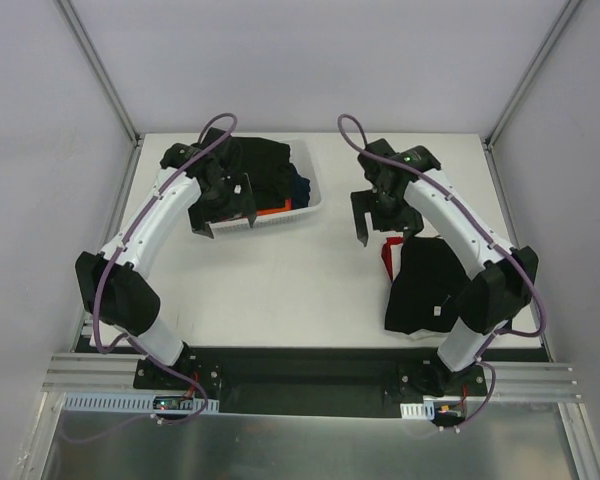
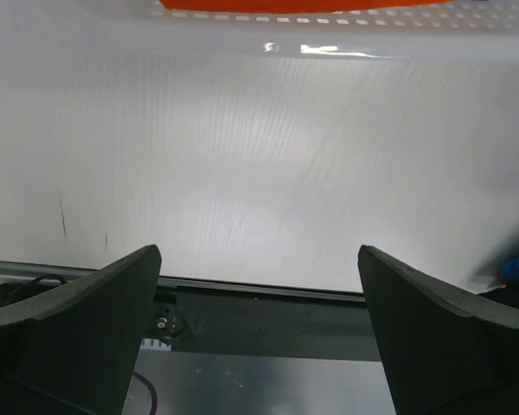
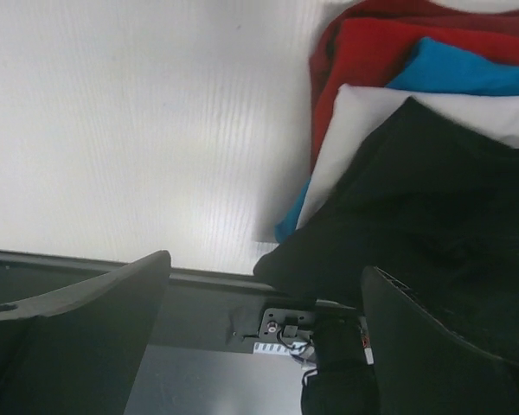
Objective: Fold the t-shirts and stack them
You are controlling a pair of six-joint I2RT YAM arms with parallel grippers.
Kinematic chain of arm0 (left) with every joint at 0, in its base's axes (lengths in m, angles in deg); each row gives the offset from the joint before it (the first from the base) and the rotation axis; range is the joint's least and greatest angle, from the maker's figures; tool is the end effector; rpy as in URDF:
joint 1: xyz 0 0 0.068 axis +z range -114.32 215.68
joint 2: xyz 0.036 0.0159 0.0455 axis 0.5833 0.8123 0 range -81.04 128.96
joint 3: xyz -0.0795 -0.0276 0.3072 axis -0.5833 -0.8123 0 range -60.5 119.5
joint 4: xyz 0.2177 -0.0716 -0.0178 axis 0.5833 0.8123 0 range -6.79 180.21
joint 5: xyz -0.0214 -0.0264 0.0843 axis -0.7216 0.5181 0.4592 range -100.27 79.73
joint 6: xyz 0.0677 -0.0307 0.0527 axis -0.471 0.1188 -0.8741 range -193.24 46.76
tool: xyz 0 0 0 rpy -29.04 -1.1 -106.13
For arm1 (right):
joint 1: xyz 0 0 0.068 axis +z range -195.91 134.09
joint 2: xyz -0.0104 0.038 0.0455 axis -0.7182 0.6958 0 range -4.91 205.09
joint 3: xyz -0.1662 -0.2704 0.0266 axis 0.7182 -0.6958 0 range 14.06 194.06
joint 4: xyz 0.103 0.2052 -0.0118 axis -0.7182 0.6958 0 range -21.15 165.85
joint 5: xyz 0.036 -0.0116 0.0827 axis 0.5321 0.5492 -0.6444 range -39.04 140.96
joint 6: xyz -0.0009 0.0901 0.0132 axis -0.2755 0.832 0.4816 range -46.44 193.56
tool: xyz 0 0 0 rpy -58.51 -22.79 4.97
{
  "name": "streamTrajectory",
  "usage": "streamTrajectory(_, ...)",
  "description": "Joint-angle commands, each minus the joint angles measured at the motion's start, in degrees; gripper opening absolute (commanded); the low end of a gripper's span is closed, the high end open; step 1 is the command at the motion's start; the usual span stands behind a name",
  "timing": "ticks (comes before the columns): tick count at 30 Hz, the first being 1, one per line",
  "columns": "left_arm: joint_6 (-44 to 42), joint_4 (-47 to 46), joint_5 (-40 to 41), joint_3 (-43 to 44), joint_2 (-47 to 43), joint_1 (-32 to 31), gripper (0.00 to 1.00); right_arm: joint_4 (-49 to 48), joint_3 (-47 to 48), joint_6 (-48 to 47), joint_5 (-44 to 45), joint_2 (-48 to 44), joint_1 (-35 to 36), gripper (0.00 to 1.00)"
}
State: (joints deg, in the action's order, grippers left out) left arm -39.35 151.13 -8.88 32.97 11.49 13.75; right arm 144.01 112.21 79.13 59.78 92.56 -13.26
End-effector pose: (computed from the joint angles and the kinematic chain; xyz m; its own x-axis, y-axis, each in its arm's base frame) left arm 0.2830 -0.1118 0.3445 -0.9121 -0.2336 -0.3370 -0.1733 0.9644 -0.1995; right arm 0.2695 0.1578 0.3354 -0.8558 -0.4345 -0.2806 -0.4175 0.9006 -0.1210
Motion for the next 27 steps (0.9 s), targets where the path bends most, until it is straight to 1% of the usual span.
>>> streamTrajectory(1, 0.57, -4.46, -2.88, 1.7, -2.36, 1.01, 0.99, -2.9, 3.19, -2.92, 0.32, -3.6, -4.68, 0.96)
streamTrajectory(3, -0.66, -4.29, -1.93, 4.34, -1.13, 1.1, 0.99, -3.35, 3.28, -4.76, -0.29, -3.08, -8.02, 0.96)
streamTrajectory(5, -0.23, -1.49, 0.62, 10.13, 1.68, 1.54, 0.99, -1.52, 3.98, -5.12, 0.31, -1.51, -9.7, 0.96)
streamTrajectory(6, -0.49, 0.79, 1.85, 11.98, 2.82, 1.72, 0.99, -1.59, 3.72, -7.82, 0.58, -1.32, -9.96, 0.96)
streamTrajectory(8, -1.1, 2.12, 2.04, 15.94, 5.2, 2.33, 0.99, -2.9, 2.84, -8.99, 1.89, -2.45, -10.05, 0.96)
streamTrajectory(11, -4.08, 0.21, -2.95, 18.32, 5.56, 2.77, 0.99, -4.74, 2.05, -9.34, 1.91, -4.48, -10.23, 0.96)
streamTrajectory(13, -5.41, -3.21, -4.72, 18.76, 4.25, 2.77, 0.99, -6.59, 0.82, -9.95, 0.94, -6.85, -10.41, 0.96)
streamTrajectory(14, -5.59, -3.32, -4.03, 19.2, 4.24, 2.86, 0.99, -8.17, -0.31, -10.04, 0.5, -7.64, -10.41, 0.81)
streamTrajectory(15, -4.37, -2.97, -3.42, 20.16, 4.41, 3.21, 0.99, -8.53, -0.67, -9.87, 0.67, -8.34, -10.41, 0.74)
streamTrajectory(16, -4.27, -3.14, -4.8, 20.26, 4.67, 3.47, 0.99, -8.53, -0.76, -9.09, 1.02, -8.26, -10.41, 0.76)
streamTrajectory(17, -4.36, -3.15, -5.25, 20.43, 4.94, 3.74, 0.83, -8.1, -0.94, -8.64, 2.16, -8.18, -10.49, 0.94)
streamTrajectory(18, -3.92, -3.06, -5.17, 20.17, 5.2, 3.83, 0.5, -7.83, -1.12, -8.38, 1.99, -8.0, -10.49, 0.88)
streamTrajectory(19, -3.57, -2.62, -4.99, 19.91, 5.2, 3.91, 0.11, -8.09, -1.55, -7.94, 1.82, -7.91, -10.49, 0.62)
streamTrajectory(20, -2.87, -2.53, -4.82, 19.47, 5.03, 4.0, 0.0, -7.66, -1.9, -6.98, 3.47, -7.82, -10.49, 0.02)
streamTrajectory(23, -1.02, -2.7, -4.03, 14.39, 3.63, 4.0, 0.0, -7.3, -5.68, -3.91, 7.68, -8.26, -10.67, 0.01)
streamTrajectory(24, -0.5, -2.88, -4.02, 11.33, 3.45, 4.0, 0.0, -7.3, -8.91, -3.28, 9.1, -8.52, -10.58, 0.01)
streamTrajectory(27, -0.49, -4.11, -5.43, 6.31, 1.17, 4.0, 0.0, -7.48, -14.55, 0.31, 13.41, -10.8, -11.98, 0.01)
